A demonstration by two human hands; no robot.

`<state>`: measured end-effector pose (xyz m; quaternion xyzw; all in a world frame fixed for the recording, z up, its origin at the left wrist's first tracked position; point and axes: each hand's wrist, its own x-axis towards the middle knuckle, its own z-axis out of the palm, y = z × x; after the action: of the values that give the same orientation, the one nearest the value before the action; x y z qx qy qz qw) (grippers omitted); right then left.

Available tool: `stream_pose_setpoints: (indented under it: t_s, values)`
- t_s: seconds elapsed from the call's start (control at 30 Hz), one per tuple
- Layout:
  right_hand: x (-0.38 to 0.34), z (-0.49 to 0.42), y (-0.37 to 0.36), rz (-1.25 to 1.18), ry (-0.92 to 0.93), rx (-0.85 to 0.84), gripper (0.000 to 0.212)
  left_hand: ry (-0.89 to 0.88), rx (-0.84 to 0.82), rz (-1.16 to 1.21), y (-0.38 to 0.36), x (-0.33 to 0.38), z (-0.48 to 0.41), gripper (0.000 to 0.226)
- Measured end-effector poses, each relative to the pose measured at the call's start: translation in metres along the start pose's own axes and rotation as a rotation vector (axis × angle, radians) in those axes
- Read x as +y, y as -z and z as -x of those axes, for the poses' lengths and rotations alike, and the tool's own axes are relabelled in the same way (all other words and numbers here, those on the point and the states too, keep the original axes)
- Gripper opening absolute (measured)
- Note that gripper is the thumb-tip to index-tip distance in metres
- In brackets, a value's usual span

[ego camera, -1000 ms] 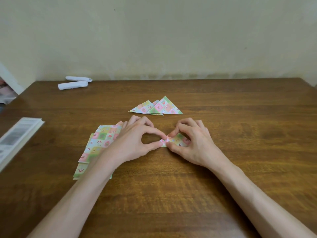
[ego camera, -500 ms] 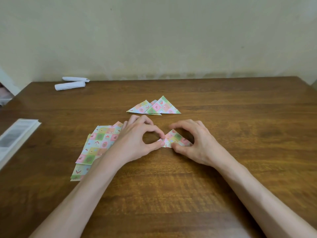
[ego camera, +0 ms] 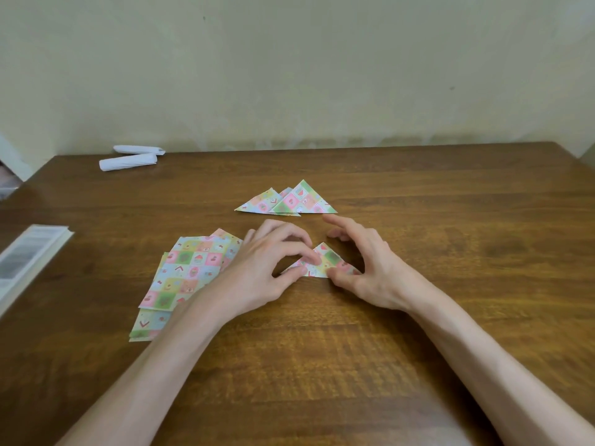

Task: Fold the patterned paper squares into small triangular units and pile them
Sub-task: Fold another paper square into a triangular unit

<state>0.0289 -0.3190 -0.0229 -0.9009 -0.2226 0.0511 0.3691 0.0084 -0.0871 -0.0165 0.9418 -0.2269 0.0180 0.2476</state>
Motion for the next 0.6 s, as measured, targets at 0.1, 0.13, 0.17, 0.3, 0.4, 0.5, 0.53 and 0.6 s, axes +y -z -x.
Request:
stream_pose_setpoints:
  t_s: [0.1,0.13,0.17,0.3,0.4,0.5,0.53,0.6]
  values:
    - [0.002,0.000,0.005,-0.012,0.004,-0.027,0.088,-0.046,-0.032,0.018,-0.003,-0.002,0.000,0.023]
    - [0.004,0.000,0.009,-0.023,0.002,-0.046,0.090,-0.045,-0.037,0.017,-0.003,-0.003,0.000,0.023]
    - [0.005,0.001,0.011,-0.033,0.004,-0.062,0.092,-0.044,-0.041,0.014,-0.003,-0.003,-0.001,0.023]
    - [0.006,0.001,0.013,-0.023,0.015,-0.096,0.092,-0.041,-0.052,0.017,-0.003,-0.006,-0.002,0.023]
    - [0.010,0.000,0.020,-0.054,0.004,-0.137,0.095,-0.039,-0.053,0.029,-0.003,-0.006,-0.002,0.023]
    - [0.014,-0.001,0.027,-0.089,0.006,-0.159,0.100,-0.036,-0.056,0.030,-0.003,-0.006,-0.002,0.023]
    - [0.015,-0.001,0.028,-0.084,0.010,-0.167,0.101,-0.036,-0.056,0.030,-0.003,-0.006,-0.002,0.023]
    - [0.015,-0.001,0.029,-0.082,0.012,-0.191,0.103,-0.036,-0.057,0.030,-0.003,-0.007,-0.001,0.023]
